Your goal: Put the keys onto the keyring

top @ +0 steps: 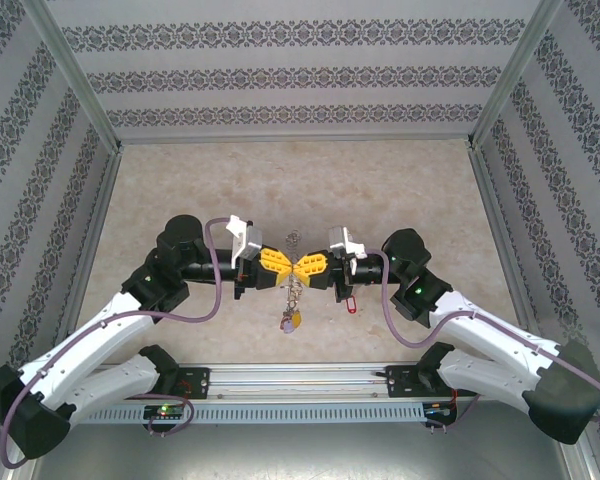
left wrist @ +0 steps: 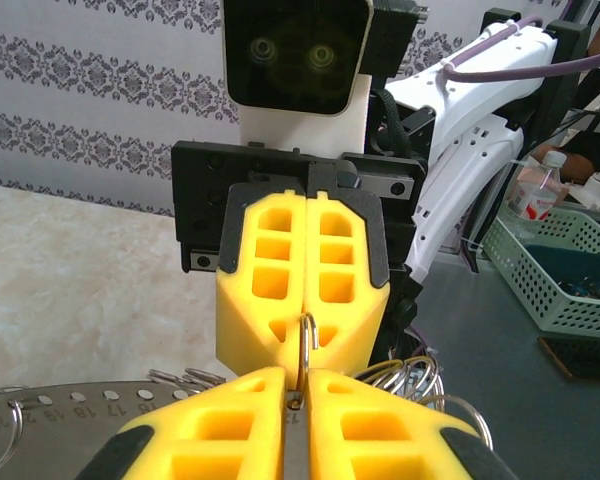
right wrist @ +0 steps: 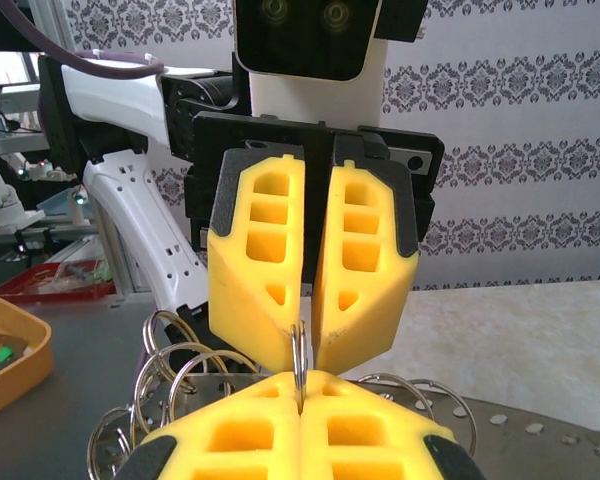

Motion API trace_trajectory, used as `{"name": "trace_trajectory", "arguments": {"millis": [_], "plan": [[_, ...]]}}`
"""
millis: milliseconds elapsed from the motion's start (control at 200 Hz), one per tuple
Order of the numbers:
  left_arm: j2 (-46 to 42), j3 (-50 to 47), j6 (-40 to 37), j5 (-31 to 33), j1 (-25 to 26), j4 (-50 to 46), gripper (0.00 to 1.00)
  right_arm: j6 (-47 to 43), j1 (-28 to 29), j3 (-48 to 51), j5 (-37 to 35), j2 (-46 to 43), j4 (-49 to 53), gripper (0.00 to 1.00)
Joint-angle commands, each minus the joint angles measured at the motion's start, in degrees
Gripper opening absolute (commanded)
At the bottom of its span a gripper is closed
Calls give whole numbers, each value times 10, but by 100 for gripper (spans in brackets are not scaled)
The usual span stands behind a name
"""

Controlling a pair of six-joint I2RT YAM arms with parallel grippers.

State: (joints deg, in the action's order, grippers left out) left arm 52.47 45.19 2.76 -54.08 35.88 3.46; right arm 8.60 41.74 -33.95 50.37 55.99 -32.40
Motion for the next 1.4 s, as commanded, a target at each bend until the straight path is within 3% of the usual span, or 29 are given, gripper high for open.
{"name": "trace_trajectory", "arguments": {"millis": [0, 160, 355, 495, 540, 639, 799, 969, 1394], "plan": [[7, -4, 12, -21, -5, 47, 11, 6, -5, 6, 5, -5, -47, 0], [11, -5, 10, -22, -1, 43, 0, 10, -5, 8, 1, -8, -55, 0], [1, 4, -13, -9, -1, 13, 0, -6, -5, -3, -24, -10, 0, 0], [-2, 39, -88, 32, 4, -100, 0, -83, -1, -23, -97, -38, 151, 27], [2, 54, -111, 45, 7, -139, 0, -97, -1, -26, -129, -48, 185, 31], [9, 74, -141, 57, 9, -189, 0, -130, -1, -36, -157, -62, 248, 29], [25, 101, -171, 59, 12, -239, 0, -145, 1, -39, -162, -62, 267, 25], [46, 130, -201, 71, 24, -297, 0, -146, 5, -41, -144, -57, 260, 25], [71, 149, -227, 102, 48, -340, 0, -151, 27, -49, -92, -46, 264, 26]]}}
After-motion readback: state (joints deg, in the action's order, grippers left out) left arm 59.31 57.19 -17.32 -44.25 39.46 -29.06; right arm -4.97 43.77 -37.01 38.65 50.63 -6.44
